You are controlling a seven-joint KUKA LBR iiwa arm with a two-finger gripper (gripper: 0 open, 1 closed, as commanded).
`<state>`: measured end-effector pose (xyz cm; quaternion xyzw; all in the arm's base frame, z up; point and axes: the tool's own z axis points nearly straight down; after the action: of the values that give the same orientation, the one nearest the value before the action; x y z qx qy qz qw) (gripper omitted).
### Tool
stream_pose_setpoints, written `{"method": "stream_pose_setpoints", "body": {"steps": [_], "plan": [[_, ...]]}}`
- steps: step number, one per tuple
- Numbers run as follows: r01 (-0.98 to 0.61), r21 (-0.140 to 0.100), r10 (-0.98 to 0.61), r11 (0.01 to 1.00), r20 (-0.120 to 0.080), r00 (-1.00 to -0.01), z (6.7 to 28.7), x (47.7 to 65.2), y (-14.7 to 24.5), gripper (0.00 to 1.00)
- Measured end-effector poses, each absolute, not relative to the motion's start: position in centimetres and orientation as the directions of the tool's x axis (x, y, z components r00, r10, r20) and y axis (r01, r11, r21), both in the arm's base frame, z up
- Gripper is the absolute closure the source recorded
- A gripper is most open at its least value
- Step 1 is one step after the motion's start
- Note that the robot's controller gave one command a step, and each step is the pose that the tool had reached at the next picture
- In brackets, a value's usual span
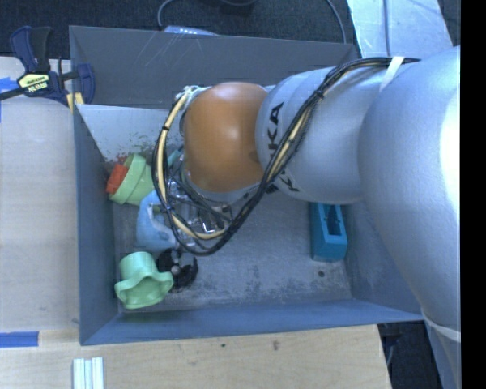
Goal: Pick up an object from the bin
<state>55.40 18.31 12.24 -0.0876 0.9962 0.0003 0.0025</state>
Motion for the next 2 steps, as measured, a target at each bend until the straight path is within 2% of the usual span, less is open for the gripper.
{"method": "stream_pose_setpoints", "body": {"steps": [1, 2], "plan": [[-0.204, 0.0, -0.204, 0.979, -0.006, -0.979, 8.5, 53.4, 17.9, 0.0], [-0.195, 0.0, -0.195, 0.981, 0.002, -0.981, 6.0, 52.9, 17.9, 1.0]]}}
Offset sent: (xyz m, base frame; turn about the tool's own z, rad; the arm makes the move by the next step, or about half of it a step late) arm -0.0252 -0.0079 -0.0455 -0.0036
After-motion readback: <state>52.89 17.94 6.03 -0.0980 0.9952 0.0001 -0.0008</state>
